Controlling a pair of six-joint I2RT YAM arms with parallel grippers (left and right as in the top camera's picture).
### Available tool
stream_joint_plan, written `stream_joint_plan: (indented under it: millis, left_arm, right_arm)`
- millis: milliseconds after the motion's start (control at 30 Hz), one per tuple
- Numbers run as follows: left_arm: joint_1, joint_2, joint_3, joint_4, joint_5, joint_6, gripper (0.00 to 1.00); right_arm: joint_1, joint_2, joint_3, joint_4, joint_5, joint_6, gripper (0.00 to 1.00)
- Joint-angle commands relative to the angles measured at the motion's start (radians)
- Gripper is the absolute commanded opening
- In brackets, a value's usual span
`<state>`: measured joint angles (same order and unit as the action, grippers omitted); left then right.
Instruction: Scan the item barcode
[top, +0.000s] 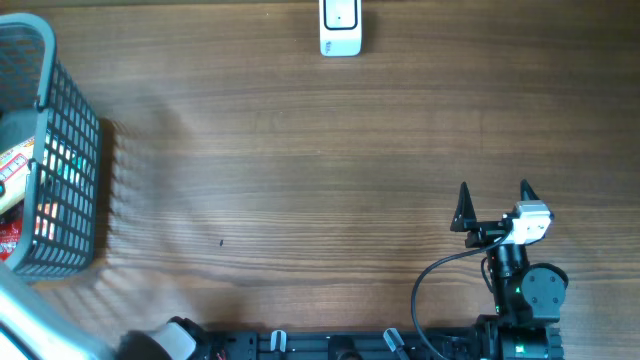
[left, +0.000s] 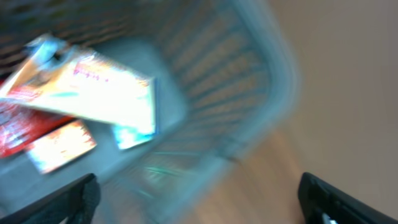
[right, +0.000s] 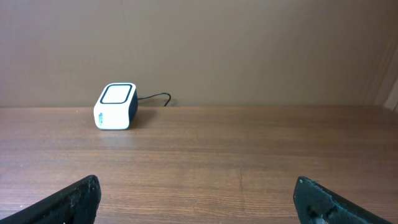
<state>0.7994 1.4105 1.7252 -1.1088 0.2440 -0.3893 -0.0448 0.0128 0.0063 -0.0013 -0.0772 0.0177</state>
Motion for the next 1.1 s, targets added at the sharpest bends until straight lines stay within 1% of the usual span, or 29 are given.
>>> stream_joint_plan:
  millis: [0, 67, 100, 133, 267, 400, 633, 833, 1000, 1067]
  left_arm:
    - [-0.004, 0.193, -0.006, -0.021, -0.149, 0.006, 1.00]
    - [-0.004, 0.263, -0.006, -0.021, -0.171, -0.037, 1.00]
    - [-0.003, 0.322, -0.006, -0.021, -0.216, -0.124, 1.00]
    - [-0.003, 0.354, -0.006, -0.021, -0.241, -0.180, 1.00]
    - [-0.003, 0.473, -0.006, 0.037, -0.257, -0.341, 1.00]
    - [-0.003, 0.540, -0.007, 0.096, -0.257, -0.405, 1.00]
    - [-0.004, 0.661, -0.007, 0.147, -0.249, -0.410, 1.00]
    - [-0.004, 0.697, -0.007, 0.189, -0.241, -0.431, 1.00]
    - [-0.005, 0.721, -0.009, 0.259, -0.237, -0.430, 1.00]
    - [-0.006, 0.730, -0.025, 0.304, -0.203, -0.429, 1.00]
  right_arm:
    - [-0.005, -0.008, -0.001, 0.003, 0.010, 0.008, 1.00]
    - [-0.005, -0.008, -0.001, 0.003, 0.010, 0.008, 1.00]
    - [-0.005, -0.008, -0.001, 0.003, 0.010, 0.008, 1.00]
    - [-0.005, -0.008, -0.001, 0.003, 0.010, 0.008, 1.00]
    - [-0.005, -0.008, -0.001, 0.003, 0.010, 0.008, 1.00]
    - [-0.005, -0.008, -0.001, 0.003, 0.010, 0.008, 1.00]
    - [-0.005, -0.008, -0.001, 0.003, 0.010, 0.008, 1.00]
    - [-0.005, -0.008, -0.001, 0.003, 0.010, 0.008, 1.00]
    - [-0.005, -0.008, -0.001, 0.003, 0.010, 0.009, 1.00]
    - [-0.005, -0.008, -0.001, 0.003, 0.010, 0.009, 1.00]
